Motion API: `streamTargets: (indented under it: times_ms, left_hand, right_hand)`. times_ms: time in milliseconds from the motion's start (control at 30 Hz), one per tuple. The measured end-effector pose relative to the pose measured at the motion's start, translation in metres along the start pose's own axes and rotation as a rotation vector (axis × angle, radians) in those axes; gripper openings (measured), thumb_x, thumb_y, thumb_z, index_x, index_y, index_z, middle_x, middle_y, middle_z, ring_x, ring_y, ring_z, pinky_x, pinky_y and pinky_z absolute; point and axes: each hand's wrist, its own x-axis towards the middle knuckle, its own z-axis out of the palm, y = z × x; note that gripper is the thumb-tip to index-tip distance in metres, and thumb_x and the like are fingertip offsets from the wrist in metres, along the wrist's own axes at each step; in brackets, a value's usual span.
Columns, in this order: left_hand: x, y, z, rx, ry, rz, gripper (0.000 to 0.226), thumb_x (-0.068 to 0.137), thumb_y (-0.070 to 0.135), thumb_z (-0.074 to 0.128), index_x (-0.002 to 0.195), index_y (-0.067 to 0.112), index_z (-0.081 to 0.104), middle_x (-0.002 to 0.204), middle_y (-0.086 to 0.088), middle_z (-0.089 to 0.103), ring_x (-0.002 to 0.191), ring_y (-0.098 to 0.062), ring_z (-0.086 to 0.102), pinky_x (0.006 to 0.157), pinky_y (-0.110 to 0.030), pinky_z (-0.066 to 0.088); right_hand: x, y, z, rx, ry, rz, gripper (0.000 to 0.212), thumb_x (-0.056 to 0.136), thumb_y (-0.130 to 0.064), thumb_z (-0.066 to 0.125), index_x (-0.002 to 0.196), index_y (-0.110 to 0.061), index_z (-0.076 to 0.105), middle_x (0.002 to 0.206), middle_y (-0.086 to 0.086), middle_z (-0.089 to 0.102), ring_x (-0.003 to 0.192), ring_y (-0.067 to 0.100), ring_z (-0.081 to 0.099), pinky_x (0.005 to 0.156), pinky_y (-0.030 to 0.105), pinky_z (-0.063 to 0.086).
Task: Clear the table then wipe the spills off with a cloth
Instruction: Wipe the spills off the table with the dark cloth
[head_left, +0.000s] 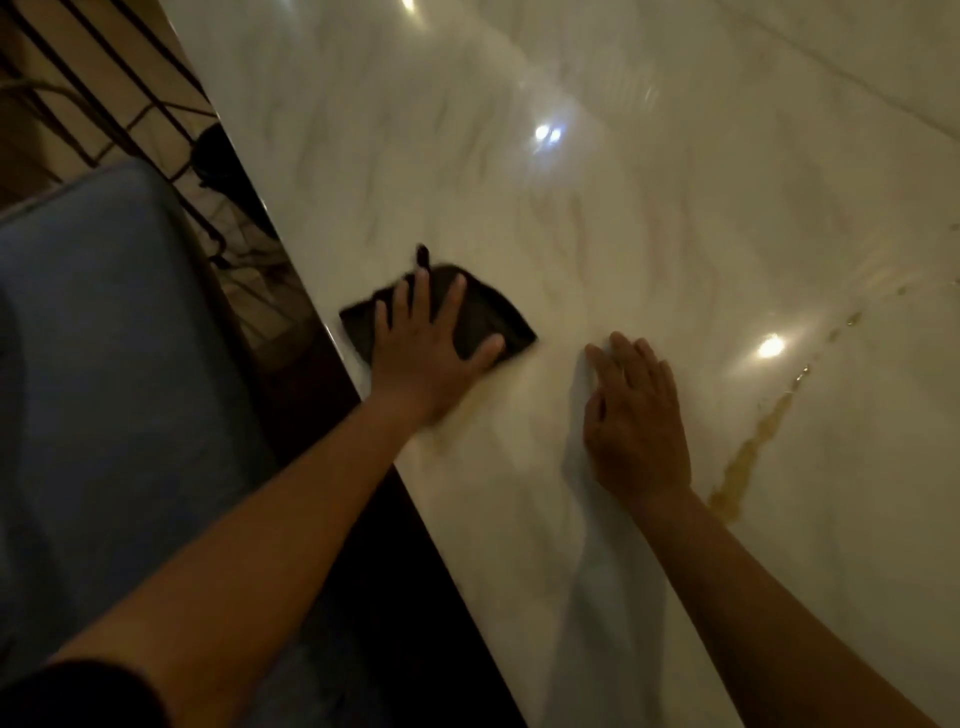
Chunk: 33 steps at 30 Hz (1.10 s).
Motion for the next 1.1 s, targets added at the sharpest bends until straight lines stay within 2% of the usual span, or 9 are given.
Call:
streamTargets:
  times_ms: [133, 300, 400, 500, 600, 767, 833, 967, 1100]
  left_hand:
    - [0.025, -0.005, -0.004, -0.008, -0.007, -0.103, 0.092, 0.087, 0.084, 0.013, 0.162, 0.033, -0.003, 0.170, -0.011, -0.008, 0.156, -0.032, -0.008, 0.124, -0.056, -0.005]
    - [-0.080, 0.029, 0.012, -0.009, 0.031, 0.013, 0.090, 0.089, 0.082, 0.014, 0.163, 0.032, 0.002, 0.170, -0.011, -0.006, 0.156, -0.034, -0.006, 0.124, -0.056, 0.002]
    - [-0.106, 0.023, 0.013, 0.023, -0.025, 0.071, 0.090, 0.088, 0.085, 0.008, 0.162, 0.035, -0.003, 0.170, -0.008, -0.011, 0.156, -0.031, -0.010, 0.125, -0.055, 0.000]
    - [-0.060, -0.003, 0.006, 0.029, 0.005, 0.065, 0.092, 0.085, 0.087, 0.009, 0.162, 0.038, 0.000, 0.171, -0.007, -0.007, 0.156, -0.031, -0.006, 0.125, -0.055, 0.001]
    - [0.013, -0.047, -0.007, 0.012, 0.015, -0.078, 0.092, 0.084, 0.087, 0.014, 0.161, 0.040, -0.001, 0.171, -0.007, -0.007, 0.156, -0.030, -0.006, 0.125, -0.053, -0.003]
    - [0.090, -0.078, -0.023, 0.003, -0.018, -0.216, 0.091, 0.087, 0.086, 0.011, 0.161, 0.035, -0.005, 0.170, -0.011, -0.009, 0.156, -0.033, -0.009, 0.124, -0.055, -0.004]
    - [0.079, -0.070, -0.023, -0.005, -0.006, -0.158, 0.092, 0.087, 0.085, 0.011, 0.162, 0.034, -0.004, 0.170, -0.012, -0.008, 0.156, -0.035, -0.008, 0.124, -0.056, -0.003]
    - [0.014, -0.048, -0.008, 0.036, 0.021, 0.056, 0.090, 0.087, 0.084, 0.013, 0.162, 0.037, -0.003, 0.170, -0.008, -0.008, 0.156, -0.031, -0.008, 0.125, -0.054, -0.002]
    - [0.081, -0.073, -0.023, 0.030, -0.013, 0.031, 0.092, 0.083, 0.087, 0.014, 0.161, 0.040, 0.001, 0.171, -0.006, -0.005, 0.156, -0.029, -0.006, 0.125, -0.053, -0.003]
  right_hand:
    - [0.000, -0.004, 0.000, 0.019, 0.001, 0.026, 0.055, 0.092, -0.021, 0.033, 0.145, -0.016, 0.048, 0.155, 0.010, 0.038, 0.147, 0.031, 0.028, 0.122, 0.046, 0.018]
    - [0.033, -0.027, -0.005, -0.070, 0.054, 0.054, 0.049, 0.086, -0.034, 0.037, 0.127, -0.020, 0.061, 0.134, 0.003, 0.059, 0.127, 0.029, 0.049, 0.107, 0.050, 0.036]
    - [0.061, -0.041, 0.002, -0.091, -0.042, -0.077, 0.049, 0.094, -0.032, 0.037, 0.140, -0.023, 0.051, 0.148, 0.002, 0.047, 0.139, 0.030, 0.038, 0.113, 0.054, 0.028]
    - [0.070, -0.041, 0.014, -0.124, -0.127, -0.130, 0.054, 0.096, -0.032, 0.032, 0.149, -0.026, 0.039, 0.158, 0.001, 0.034, 0.146, 0.029, 0.027, 0.117, 0.053, 0.020]
    - [0.065, -0.036, 0.018, -0.094, -0.086, -0.110, 0.054, 0.096, -0.032, 0.032, 0.150, -0.028, 0.038, 0.159, -0.001, 0.034, 0.146, 0.027, 0.028, 0.118, 0.051, 0.019]
    - [0.082, -0.047, 0.015, -0.049, 0.046, -0.069, 0.040, 0.092, -0.031, 0.041, 0.127, -0.024, 0.060, 0.135, 0.002, 0.056, 0.127, 0.027, 0.047, 0.109, 0.047, 0.033]
    - [0.106, -0.056, 0.016, -0.016, 0.112, -0.038, 0.033, 0.090, -0.030, 0.044, 0.114, -0.022, 0.065, 0.123, 0.002, 0.061, 0.118, 0.027, 0.051, 0.104, 0.047, 0.037]
    - [0.158, -0.068, 0.029, -0.019, 0.075, -0.082, 0.042, 0.089, -0.031, 0.047, 0.129, -0.022, 0.060, 0.139, 0.004, 0.054, 0.129, 0.029, 0.047, 0.106, 0.047, 0.036]
    - [0.167, -0.068, 0.040, -0.122, 0.024, -0.106, 0.051, 0.090, -0.035, 0.039, 0.137, -0.023, 0.051, 0.145, 0.003, 0.049, 0.131, 0.029, 0.044, 0.108, 0.049, 0.033]
